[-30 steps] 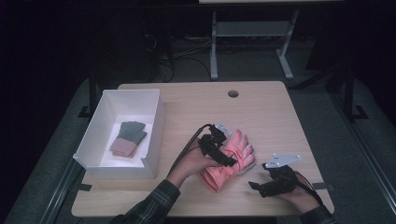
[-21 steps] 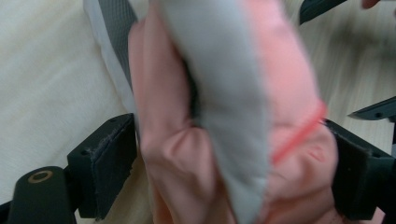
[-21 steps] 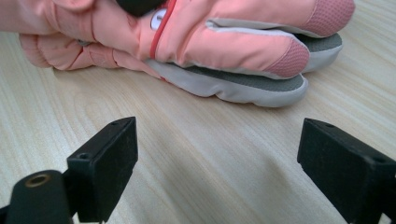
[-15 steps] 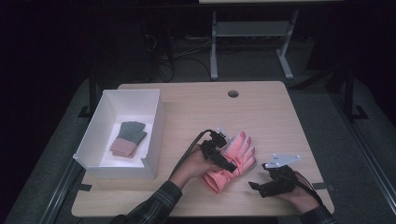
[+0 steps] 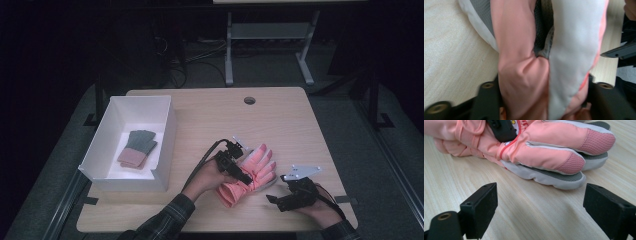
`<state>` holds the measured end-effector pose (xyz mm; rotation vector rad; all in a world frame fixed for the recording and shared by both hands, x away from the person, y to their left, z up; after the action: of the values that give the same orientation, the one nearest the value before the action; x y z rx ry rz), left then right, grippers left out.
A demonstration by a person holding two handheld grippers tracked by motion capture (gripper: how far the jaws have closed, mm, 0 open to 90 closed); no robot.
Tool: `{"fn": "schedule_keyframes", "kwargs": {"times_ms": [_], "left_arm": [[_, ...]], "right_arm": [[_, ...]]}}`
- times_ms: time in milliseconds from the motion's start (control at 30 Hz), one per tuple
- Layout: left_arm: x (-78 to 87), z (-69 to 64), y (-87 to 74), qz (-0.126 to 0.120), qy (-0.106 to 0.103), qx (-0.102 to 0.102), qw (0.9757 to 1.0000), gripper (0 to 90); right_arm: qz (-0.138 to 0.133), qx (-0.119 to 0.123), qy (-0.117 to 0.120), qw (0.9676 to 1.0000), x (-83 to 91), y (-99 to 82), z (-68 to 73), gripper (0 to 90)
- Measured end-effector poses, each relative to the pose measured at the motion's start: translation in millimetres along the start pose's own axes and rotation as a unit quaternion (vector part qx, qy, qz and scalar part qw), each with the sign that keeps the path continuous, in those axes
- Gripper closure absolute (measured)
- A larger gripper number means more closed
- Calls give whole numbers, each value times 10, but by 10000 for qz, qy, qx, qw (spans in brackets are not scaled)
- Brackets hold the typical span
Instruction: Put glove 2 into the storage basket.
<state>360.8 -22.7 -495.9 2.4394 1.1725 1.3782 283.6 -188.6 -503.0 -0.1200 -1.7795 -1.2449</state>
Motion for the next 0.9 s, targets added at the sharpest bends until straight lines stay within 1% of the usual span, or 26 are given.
{"fn": "schedule_keyframes", "kwargs": {"times_ms": [100, 267, 333, 400, 433, 567, 600, 633, 700, 833, 900], "left_arm": [[19, -11, 3, 8, -40, -12, 10000, 594], [84, -49, 19, -125, -106, -5, 9999, 619], [127, -63, 19, -82, -59, -36, 9999, 619], [163, -70, 23, -122, -16, -17, 9999, 619], [193, -64, 19, -87, -3, -30, 10000, 619], [318, -70, 24, -194, 107, -7, 9998, 616], [352, -76, 25, -202, 152, -21, 9997, 616], [391, -83, 25, -160, 172, -65, 9997, 615], [450, -127, 37, -272, 203, -21, 9994, 615], [602, -202, 48, -316, 321, -44, 9990, 615], [675, -238, 50, -353, 353, -24, 9987, 615]], "right_arm": [[9, 21, -18, 10000, -3, -5, 2, 120], [4, 27, -34, 10000, 6, -10, -12, 120], [-18, 15, -51, 10000, 11, -7, -17, 120], [-43, -24, -50, 10000, 16, -3, -15, 120], [-48, -24, -48, 10000, 18, -1, -14, 121], [-35, 16, -13, 10000, 19, 1, -3, 120], [-28, 19, -16, 10000, 18, -1, 0, 121], [-28, 22, -15, 10000, 16, -2, 2, 121], [-28, 25, -11, 10000, 13, -3, 5, 120], [-25, 32, -12, 10000, 5, -4, 3, 121], [-37, 24, -20, 10000, 4, -2, 3, 121]]}}
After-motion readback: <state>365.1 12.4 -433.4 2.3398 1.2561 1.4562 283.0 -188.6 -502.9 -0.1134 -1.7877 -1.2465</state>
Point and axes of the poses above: each handheld gripper's, and its own axes: x roughly backward along the jaws, y roughly out of its top, z roughly to its left, the point moved 6 cm from there along -x, roughly forward along the jaws, and after that the axes turned 11 degrees about -y, right-handed, at the moved point
